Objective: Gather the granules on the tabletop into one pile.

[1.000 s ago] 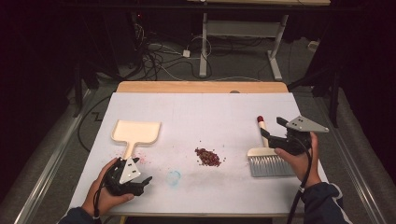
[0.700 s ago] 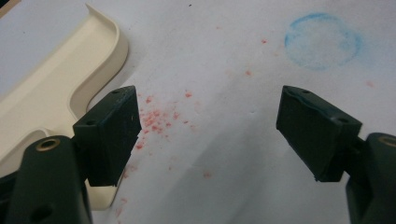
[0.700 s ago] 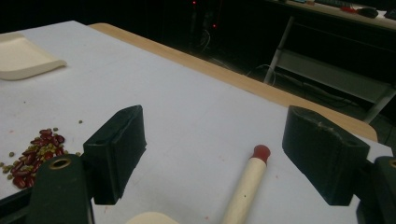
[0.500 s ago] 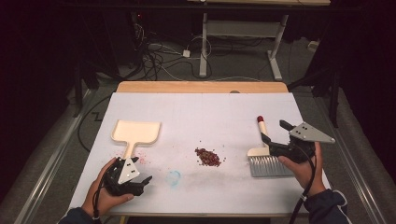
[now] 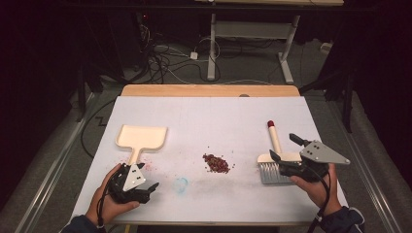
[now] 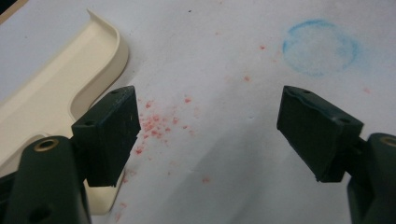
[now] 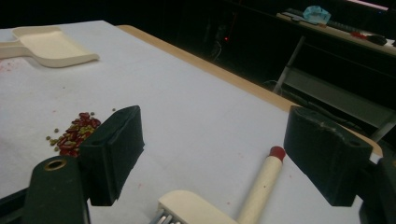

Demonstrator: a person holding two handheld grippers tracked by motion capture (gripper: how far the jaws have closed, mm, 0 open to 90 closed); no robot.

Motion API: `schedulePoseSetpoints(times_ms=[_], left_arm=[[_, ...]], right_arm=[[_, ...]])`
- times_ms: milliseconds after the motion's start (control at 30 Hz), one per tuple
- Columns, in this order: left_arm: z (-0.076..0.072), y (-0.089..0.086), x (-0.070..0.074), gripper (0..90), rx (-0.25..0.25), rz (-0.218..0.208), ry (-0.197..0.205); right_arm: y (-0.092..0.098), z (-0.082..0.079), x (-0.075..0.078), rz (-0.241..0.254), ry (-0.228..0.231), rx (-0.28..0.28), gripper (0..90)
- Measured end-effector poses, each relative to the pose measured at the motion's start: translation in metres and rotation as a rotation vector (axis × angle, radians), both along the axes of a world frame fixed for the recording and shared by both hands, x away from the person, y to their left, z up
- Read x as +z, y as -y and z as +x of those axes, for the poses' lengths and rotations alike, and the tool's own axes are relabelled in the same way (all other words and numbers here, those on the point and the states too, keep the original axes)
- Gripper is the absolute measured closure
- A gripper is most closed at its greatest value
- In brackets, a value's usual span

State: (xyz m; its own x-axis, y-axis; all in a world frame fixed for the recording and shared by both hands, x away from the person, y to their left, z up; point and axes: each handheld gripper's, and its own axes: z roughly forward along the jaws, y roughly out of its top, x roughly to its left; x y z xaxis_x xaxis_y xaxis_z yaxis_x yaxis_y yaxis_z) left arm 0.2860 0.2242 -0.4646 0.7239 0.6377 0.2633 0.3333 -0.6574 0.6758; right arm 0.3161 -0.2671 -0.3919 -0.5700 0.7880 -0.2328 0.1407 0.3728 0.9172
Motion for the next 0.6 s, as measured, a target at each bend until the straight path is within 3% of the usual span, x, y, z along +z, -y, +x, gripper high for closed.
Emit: schedulePoseSetpoints(times_ms=[467, 600], left_arm=[[0.002, 0.005, -0.001, 20.2, -0.017, 0.011, 0.000], [0.004, 0.006, -0.002, 20.2, -0.023, 0.013, -0.002]], right_arm=[[-0.014, -0.016, -0.027, -0.038, 0.007, 0.073, 20.3], [-0.013, -0.020, -0.035, -0.047, 0.006, 0.068, 16.3]])
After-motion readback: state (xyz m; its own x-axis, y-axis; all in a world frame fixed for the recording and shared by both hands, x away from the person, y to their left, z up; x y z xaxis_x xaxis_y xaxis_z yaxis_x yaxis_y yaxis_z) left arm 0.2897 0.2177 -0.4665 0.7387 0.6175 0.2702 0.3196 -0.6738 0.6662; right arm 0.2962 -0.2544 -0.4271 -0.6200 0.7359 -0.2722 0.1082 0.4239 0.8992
